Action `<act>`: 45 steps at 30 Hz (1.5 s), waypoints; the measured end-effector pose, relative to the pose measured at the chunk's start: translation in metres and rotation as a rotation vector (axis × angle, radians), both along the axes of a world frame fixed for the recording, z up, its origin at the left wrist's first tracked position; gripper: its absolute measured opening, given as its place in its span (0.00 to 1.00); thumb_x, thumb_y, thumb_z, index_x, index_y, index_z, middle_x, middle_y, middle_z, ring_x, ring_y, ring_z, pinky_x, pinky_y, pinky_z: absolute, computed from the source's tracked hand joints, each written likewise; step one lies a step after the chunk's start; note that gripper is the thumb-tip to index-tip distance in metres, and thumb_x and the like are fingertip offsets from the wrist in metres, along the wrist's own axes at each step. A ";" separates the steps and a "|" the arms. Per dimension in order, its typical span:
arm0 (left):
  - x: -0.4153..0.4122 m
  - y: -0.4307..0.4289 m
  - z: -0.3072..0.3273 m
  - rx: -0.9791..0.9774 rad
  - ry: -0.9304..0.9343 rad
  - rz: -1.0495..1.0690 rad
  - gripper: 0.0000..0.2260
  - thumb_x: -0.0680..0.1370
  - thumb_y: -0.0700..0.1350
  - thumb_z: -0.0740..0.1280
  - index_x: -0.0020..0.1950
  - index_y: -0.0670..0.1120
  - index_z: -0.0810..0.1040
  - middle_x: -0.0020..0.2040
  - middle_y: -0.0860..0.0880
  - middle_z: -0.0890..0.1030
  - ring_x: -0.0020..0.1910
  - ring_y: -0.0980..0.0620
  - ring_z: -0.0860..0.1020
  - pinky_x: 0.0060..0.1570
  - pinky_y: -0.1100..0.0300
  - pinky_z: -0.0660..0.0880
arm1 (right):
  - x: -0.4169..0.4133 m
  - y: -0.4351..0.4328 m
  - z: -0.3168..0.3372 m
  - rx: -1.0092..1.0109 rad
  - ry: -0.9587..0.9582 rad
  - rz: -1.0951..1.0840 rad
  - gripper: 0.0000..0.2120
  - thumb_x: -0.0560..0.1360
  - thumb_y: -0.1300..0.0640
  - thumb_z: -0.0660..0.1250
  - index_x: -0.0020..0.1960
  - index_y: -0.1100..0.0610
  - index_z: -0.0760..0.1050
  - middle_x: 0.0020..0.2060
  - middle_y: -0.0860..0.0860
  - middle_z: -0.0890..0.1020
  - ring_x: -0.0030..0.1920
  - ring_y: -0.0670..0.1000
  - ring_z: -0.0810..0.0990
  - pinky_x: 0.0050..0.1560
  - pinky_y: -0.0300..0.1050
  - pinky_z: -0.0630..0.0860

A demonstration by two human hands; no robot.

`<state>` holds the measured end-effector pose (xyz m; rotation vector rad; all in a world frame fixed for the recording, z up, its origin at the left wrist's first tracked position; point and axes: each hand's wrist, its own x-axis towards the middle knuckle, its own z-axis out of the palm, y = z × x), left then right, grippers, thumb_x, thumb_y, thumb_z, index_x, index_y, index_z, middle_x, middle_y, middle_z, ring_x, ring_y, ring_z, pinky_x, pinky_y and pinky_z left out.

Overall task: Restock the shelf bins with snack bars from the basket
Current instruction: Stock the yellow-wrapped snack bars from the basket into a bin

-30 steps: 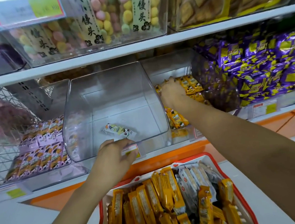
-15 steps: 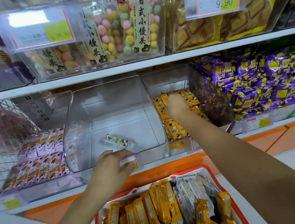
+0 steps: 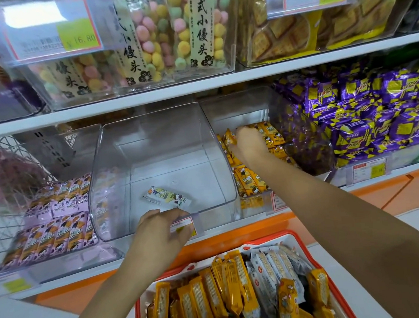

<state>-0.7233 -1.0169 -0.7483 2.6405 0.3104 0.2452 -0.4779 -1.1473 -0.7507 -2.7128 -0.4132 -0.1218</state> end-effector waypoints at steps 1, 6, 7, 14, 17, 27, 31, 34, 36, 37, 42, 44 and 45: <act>0.000 0.000 0.000 0.000 -0.003 0.002 0.14 0.77 0.51 0.66 0.62 0.53 0.78 0.46 0.53 0.74 0.58 0.52 0.71 0.52 0.62 0.66 | -0.001 -0.001 0.001 -0.033 -0.009 -0.005 0.07 0.78 0.59 0.64 0.51 0.62 0.78 0.46 0.57 0.82 0.47 0.57 0.82 0.36 0.43 0.70; -0.001 -0.001 0.002 0.000 -0.005 0.003 0.13 0.77 0.51 0.66 0.62 0.53 0.78 0.44 0.54 0.73 0.57 0.52 0.71 0.51 0.62 0.65 | -0.004 -0.005 0.009 -0.175 -0.118 -0.043 0.10 0.75 0.70 0.63 0.54 0.64 0.78 0.54 0.59 0.80 0.53 0.59 0.81 0.44 0.46 0.75; -0.001 -0.002 0.002 -0.001 -0.003 0.003 0.13 0.77 0.51 0.66 0.62 0.53 0.78 0.44 0.54 0.73 0.57 0.52 0.71 0.51 0.62 0.66 | -0.003 -0.006 0.008 -0.157 -0.144 -0.023 0.14 0.74 0.71 0.63 0.58 0.64 0.76 0.58 0.59 0.77 0.56 0.59 0.79 0.48 0.48 0.76; -0.001 -0.003 0.004 0.007 -0.009 0.000 0.13 0.77 0.50 0.66 0.60 0.51 0.79 0.43 0.55 0.72 0.55 0.51 0.72 0.49 0.63 0.64 | 0.005 -0.005 -0.011 -0.230 0.044 0.523 0.33 0.71 0.53 0.72 0.73 0.55 0.64 0.73 0.55 0.64 0.73 0.58 0.59 0.74 0.54 0.56; -0.001 -0.003 0.005 0.015 -0.004 0.001 0.13 0.77 0.50 0.66 0.61 0.51 0.79 0.43 0.55 0.72 0.53 0.53 0.71 0.49 0.63 0.64 | 0.012 -0.008 -0.016 -0.233 0.039 0.530 0.34 0.71 0.49 0.73 0.73 0.54 0.64 0.73 0.54 0.65 0.73 0.58 0.61 0.74 0.55 0.55; -0.003 0.000 0.002 0.020 -0.012 -0.029 0.12 0.77 0.49 0.67 0.59 0.50 0.79 0.40 0.56 0.71 0.50 0.54 0.70 0.47 0.63 0.63 | 0.014 -0.012 -0.010 -0.387 -0.063 0.318 0.29 0.72 0.49 0.73 0.68 0.51 0.66 0.73 0.54 0.66 0.70 0.60 0.66 0.71 0.59 0.59; -0.008 0.003 -0.001 0.026 -0.011 -0.045 0.13 0.77 0.46 0.67 0.61 0.49 0.79 0.48 0.51 0.78 0.55 0.51 0.74 0.49 0.63 0.66 | 0.003 -0.012 -0.006 -0.387 -0.053 0.316 0.32 0.72 0.49 0.72 0.72 0.53 0.63 0.73 0.57 0.63 0.71 0.60 0.64 0.72 0.59 0.57; -0.017 -0.001 0.002 -0.010 -0.192 -0.107 0.11 0.77 0.44 0.66 0.59 0.46 0.79 0.57 0.50 0.79 0.57 0.54 0.75 0.55 0.69 0.66 | -0.019 -0.024 0.005 -0.149 -0.104 0.292 0.26 0.74 0.53 0.69 0.70 0.55 0.67 0.68 0.58 0.69 0.69 0.60 0.67 0.70 0.54 0.60; -0.027 -0.013 0.006 -0.026 -0.311 -0.210 0.12 0.77 0.48 0.62 0.56 0.46 0.79 0.54 0.52 0.78 0.54 0.60 0.74 0.56 0.75 0.65 | -0.047 -0.042 0.012 0.090 -0.189 0.244 0.13 0.75 0.56 0.66 0.59 0.59 0.75 0.59 0.58 0.75 0.61 0.59 0.73 0.61 0.50 0.68; -0.032 -0.020 0.006 -0.039 -0.337 -0.259 0.12 0.77 0.49 0.60 0.52 0.46 0.80 0.51 0.53 0.78 0.51 0.61 0.74 0.53 0.75 0.66 | -0.064 -0.053 0.015 0.181 -0.235 0.212 0.07 0.76 0.58 0.65 0.51 0.60 0.77 0.54 0.59 0.77 0.56 0.59 0.75 0.56 0.48 0.69; -0.048 -0.043 -0.019 -0.016 0.049 -0.438 0.06 0.78 0.50 0.63 0.43 0.51 0.78 0.42 0.57 0.80 0.42 0.60 0.77 0.43 0.63 0.72 | -0.153 -0.121 0.000 0.456 -0.231 0.041 0.07 0.76 0.58 0.67 0.39 0.56 0.72 0.37 0.49 0.74 0.36 0.48 0.71 0.36 0.35 0.65; -0.049 -0.047 -0.041 0.089 0.254 -0.473 0.06 0.78 0.48 0.64 0.49 0.49 0.79 0.47 0.53 0.82 0.47 0.55 0.78 0.45 0.60 0.73 | -0.178 -0.145 -0.024 0.432 -0.063 -0.039 0.07 0.76 0.57 0.67 0.41 0.58 0.74 0.36 0.51 0.78 0.37 0.51 0.75 0.37 0.37 0.70; -0.049 -0.050 -0.052 0.115 0.342 -0.480 0.07 0.78 0.48 0.64 0.53 0.48 0.79 0.50 0.51 0.81 0.50 0.54 0.78 0.46 0.61 0.72 | -0.189 -0.155 -0.040 0.390 0.040 -0.065 0.07 0.77 0.56 0.67 0.44 0.59 0.76 0.37 0.53 0.80 0.38 0.52 0.77 0.39 0.42 0.73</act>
